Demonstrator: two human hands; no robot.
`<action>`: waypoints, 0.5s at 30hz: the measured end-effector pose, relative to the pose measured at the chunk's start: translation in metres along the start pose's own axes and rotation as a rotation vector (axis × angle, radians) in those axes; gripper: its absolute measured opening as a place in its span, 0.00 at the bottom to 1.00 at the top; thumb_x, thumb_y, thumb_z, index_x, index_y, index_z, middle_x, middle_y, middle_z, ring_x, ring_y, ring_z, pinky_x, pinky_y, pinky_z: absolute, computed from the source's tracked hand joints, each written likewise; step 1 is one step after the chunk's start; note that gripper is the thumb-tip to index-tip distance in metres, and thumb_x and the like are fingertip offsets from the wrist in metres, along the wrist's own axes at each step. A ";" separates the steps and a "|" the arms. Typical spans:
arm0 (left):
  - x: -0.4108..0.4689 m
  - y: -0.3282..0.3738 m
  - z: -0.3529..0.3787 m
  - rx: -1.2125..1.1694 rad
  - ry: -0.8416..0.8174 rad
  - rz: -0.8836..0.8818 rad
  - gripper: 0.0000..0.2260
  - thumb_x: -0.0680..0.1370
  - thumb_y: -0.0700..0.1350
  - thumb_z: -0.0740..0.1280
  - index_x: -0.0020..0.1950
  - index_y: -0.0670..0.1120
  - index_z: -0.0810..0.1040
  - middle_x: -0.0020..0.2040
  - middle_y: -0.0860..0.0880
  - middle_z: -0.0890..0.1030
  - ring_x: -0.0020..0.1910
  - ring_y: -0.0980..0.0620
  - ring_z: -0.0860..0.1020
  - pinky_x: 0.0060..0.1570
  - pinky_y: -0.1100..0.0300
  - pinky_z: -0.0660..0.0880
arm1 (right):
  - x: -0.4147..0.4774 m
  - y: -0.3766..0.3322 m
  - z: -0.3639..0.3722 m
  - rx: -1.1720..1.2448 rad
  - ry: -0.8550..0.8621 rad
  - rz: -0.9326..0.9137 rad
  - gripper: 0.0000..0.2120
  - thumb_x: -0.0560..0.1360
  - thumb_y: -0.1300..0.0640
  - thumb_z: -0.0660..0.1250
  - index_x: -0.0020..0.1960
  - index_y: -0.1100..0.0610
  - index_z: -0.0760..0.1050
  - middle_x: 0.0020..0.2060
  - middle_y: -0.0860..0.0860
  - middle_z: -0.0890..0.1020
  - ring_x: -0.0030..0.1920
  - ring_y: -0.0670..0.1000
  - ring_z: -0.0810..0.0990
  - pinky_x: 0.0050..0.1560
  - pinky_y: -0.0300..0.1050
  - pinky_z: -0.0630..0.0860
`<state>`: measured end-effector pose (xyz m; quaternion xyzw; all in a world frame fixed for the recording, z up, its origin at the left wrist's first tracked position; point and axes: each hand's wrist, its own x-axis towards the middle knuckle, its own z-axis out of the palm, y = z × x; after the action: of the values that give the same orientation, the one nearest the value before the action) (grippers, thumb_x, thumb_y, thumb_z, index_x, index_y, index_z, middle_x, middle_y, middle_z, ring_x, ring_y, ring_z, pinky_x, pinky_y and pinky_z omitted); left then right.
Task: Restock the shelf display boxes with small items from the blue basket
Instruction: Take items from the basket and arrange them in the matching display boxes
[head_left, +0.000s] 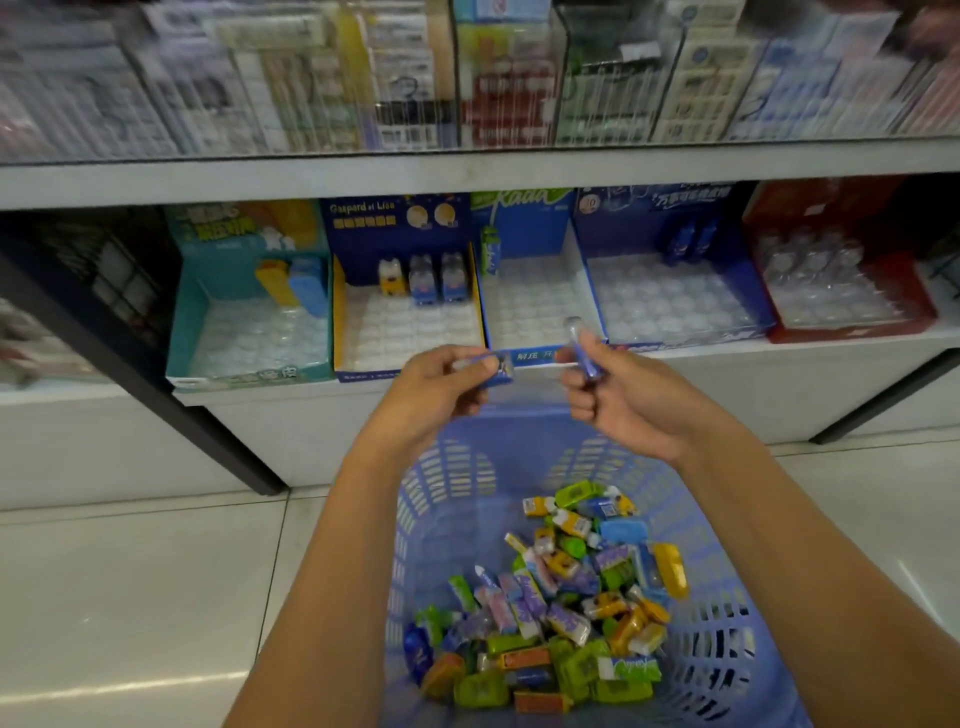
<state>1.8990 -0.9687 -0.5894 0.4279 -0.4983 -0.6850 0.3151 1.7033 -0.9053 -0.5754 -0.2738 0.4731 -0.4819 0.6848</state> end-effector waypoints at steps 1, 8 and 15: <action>0.004 0.009 -0.004 0.054 0.086 0.049 0.06 0.77 0.39 0.67 0.52 0.41 0.78 0.37 0.47 0.78 0.27 0.59 0.76 0.30 0.68 0.73 | 0.007 -0.008 0.007 0.011 0.017 -0.016 0.15 0.74 0.45 0.63 0.47 0.58 0.73 0.30 0.48 0.70 0.28 0.46 0.66 0.29 0.37 0.66; 0.043 0.042 -0.039 0.694 0.399 0.339 0.10 0.76 0.37 0.66 0.57 0.41 0.77 0.46 0.41 0.79 0.44 0.43 0.79 0.44 0.55 0.78 | 0.059 -0.047 0.057 0.032 0.182 -0.095 0.06 0.79 0.56 0.60 0.47 0.59 0.71 0.34 0.53 0.70 0.31 0.48 0.66 0.31 0.40 0.64; 0.073 0.046 -0.058 1.014 0.405 0.361 0.12 0.77 0.39 0.67 0.60 0.44 0.79 0.55 0.42 0.81 0.52 0.43 0.79 0.49 0.64 0.70 | 0.092 -0.052 0.065 -0.484 0.255 -0.331 0.04 0.74 0.55 0.70 0.46 0.55 0.79 0.42 0.46 0.82 0.40 0.39 0.79 0.42 0.30 0.72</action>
<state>1.9197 -1.0693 -0.5735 0.5566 -0.7592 -0.2002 0.2717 1.7496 -1.0155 -0.5419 -0.4394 0.6052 -0.4904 0.4474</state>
